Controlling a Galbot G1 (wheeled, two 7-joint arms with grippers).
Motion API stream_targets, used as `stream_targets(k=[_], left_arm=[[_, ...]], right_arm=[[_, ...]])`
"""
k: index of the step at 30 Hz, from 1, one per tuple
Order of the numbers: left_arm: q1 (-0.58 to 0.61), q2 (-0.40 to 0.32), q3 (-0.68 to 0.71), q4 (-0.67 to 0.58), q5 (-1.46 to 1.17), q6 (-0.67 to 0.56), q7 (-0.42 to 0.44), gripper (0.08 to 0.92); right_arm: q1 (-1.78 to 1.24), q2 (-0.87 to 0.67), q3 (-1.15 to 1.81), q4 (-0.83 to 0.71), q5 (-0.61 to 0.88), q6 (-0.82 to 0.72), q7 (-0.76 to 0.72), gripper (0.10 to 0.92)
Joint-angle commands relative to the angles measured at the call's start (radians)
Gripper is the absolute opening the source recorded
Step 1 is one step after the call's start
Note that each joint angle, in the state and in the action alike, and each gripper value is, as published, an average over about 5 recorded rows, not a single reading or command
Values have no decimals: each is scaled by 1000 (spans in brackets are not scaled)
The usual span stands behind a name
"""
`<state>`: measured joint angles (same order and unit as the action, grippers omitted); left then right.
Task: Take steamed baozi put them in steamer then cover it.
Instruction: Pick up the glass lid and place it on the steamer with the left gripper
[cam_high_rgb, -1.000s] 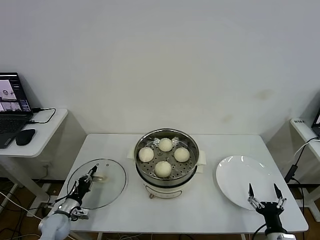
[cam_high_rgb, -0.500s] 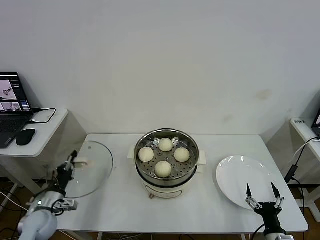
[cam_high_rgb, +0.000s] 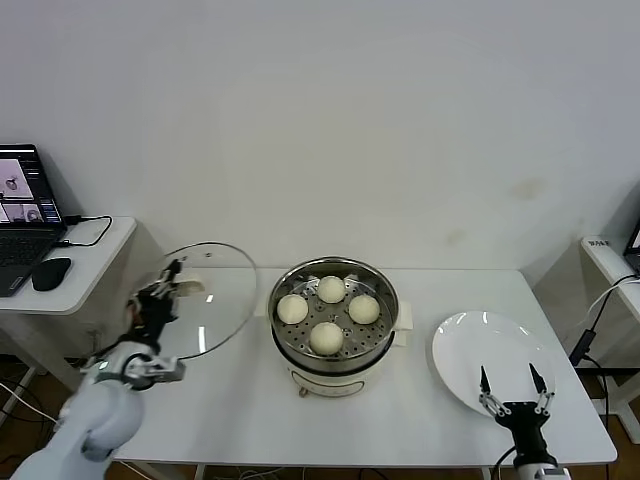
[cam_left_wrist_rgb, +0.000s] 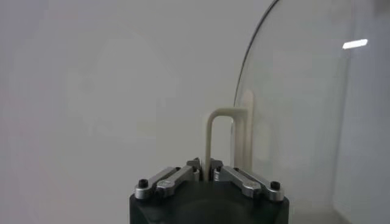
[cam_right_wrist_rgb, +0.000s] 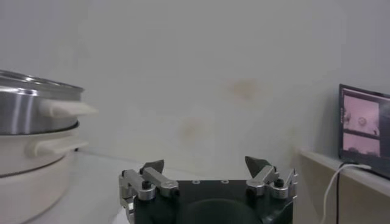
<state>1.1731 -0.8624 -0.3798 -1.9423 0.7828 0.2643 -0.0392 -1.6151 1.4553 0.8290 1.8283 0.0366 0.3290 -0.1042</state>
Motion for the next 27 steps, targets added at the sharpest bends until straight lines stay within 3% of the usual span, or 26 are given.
stream_targets(k=[1,7,12,27], left_arm=[[-394,-113,466,6,143,236,168,150],[-438,-273,554,72,327,267,273,150],[-454,-370,592,141,378,265,291,150],[-421,-368,613,173,405,231,280,150]], right_arm=[[18,35,-39,-14,-136,12,43,823],[32,39,-44,-30,-148,14,49,823],[32,40,-46,-35,-150,16,49,823],[27,43,-61,-37,-150,20,43,823]])
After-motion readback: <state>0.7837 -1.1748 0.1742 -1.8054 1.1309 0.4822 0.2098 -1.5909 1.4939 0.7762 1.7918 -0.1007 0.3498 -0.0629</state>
